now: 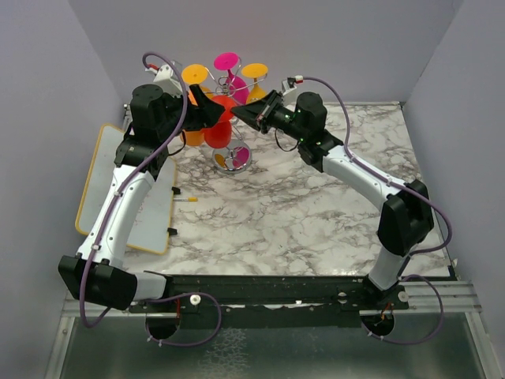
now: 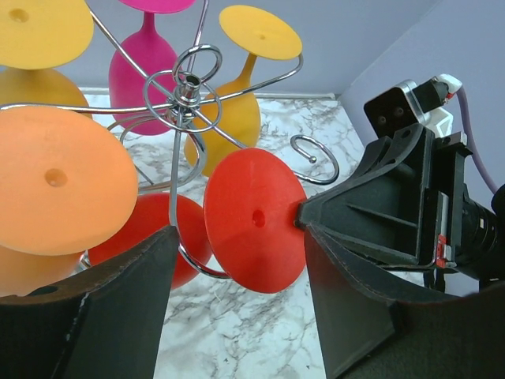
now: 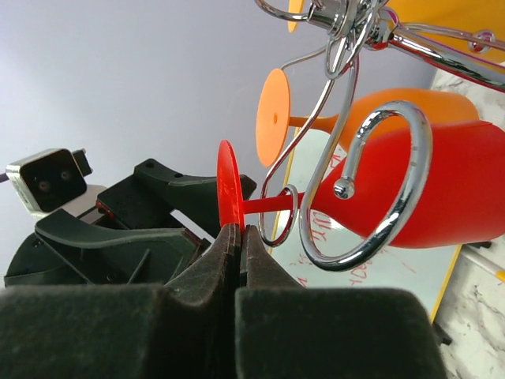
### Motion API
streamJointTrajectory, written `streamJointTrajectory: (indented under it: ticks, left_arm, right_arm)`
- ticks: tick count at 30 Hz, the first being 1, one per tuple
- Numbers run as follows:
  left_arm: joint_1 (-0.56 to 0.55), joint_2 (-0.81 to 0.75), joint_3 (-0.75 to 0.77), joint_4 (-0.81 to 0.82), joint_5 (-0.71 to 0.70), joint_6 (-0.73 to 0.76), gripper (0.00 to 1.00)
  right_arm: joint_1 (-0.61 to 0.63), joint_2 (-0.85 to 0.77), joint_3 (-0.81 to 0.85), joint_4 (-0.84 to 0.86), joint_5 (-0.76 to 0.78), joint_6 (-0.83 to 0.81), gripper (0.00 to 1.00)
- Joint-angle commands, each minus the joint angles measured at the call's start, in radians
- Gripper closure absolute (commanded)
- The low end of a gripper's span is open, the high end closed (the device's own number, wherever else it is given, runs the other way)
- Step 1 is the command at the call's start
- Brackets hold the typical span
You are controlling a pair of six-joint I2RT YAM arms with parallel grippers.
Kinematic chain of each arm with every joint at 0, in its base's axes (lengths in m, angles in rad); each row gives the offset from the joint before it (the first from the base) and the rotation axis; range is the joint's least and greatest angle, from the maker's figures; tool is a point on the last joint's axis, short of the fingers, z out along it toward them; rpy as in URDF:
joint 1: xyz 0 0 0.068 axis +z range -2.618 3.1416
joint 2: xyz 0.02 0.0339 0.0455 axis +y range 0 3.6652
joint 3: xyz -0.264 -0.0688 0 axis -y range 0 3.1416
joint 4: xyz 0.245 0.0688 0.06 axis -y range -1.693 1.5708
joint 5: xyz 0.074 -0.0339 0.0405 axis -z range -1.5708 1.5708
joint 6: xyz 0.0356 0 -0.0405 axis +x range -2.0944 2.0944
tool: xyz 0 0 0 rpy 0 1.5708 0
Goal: Take the wine glass off the wine glass rack
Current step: Pick up the wine glass from the wine rack.
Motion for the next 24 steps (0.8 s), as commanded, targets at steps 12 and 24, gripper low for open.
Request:
streamJointTrajectory:
  ticks: [12,24]
  left_arm:
    - [0.009,-0.084,0.073,-0.048,-0.019,0.058,0.22]
    - [0.009,-0.282,-0.012,-0.029,-0.02,0.02,0.18]
  right_arm:
    - [0.02,0.031,0.098,-0.162,-0.003,0.022,1.0]
    - [0.024,0.08,0.185,-0.197,-0.049,0.048,0.99]
